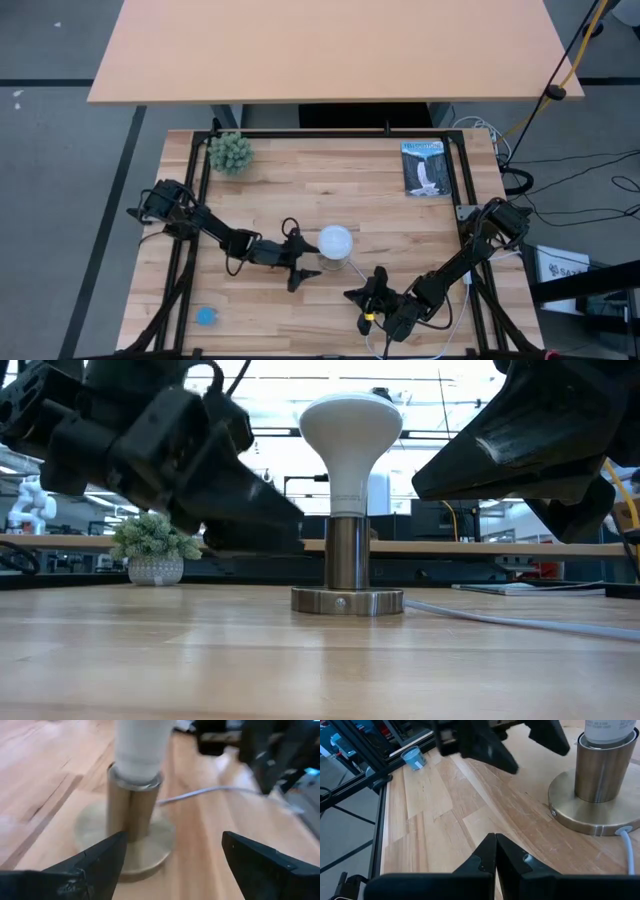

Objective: Screw lightbulb
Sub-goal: Remove the lightbulb from the lamp

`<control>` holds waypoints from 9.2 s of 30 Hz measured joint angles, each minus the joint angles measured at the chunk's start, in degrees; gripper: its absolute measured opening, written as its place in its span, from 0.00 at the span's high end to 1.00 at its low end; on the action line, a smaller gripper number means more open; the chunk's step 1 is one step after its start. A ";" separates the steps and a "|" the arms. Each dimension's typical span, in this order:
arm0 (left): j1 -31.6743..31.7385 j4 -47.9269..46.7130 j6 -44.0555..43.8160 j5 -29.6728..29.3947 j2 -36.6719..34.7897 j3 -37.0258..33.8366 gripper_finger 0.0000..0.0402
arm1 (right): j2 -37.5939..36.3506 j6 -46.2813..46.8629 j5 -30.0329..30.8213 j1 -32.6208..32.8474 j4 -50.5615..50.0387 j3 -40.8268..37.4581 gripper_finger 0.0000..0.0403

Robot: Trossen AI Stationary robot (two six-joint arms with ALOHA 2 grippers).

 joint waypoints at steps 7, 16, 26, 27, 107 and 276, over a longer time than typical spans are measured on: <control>1.28 -1.12 3.89 -2.17 0.36 0.00 0.17 | 0.00 -0.99 0.05 0.00 0.00 0.00 1.00; 2.95 0.42 8.03 -0.99 0.66 0.26 0.17 | 0.00 -2.00 0.09 0.00 -0.02 0.00 1.00; 2.25 0.10 10.47 -0.20 10.29 9.32 0.17 | 0.00 -2.78 0.26 0.00 0.02 0.00 1.00; 2.45 0.12 11.02 -0.21 10.60 9.94 0.17 | 0.00 -2.76 0.23 0.00 0.00 0.00 1.00; 1.70 -1.30 4.61 -16.27 15.29 15.43 0.53 | -0.10 32.22 11.08 2.07 -64.92 16.58 1.00; 10.98 -1.54 7.35 -0.62 8.20 9.57 0.53 | -16.55 24.51 -24.48 -14.55 -63.13 -0.99 0.61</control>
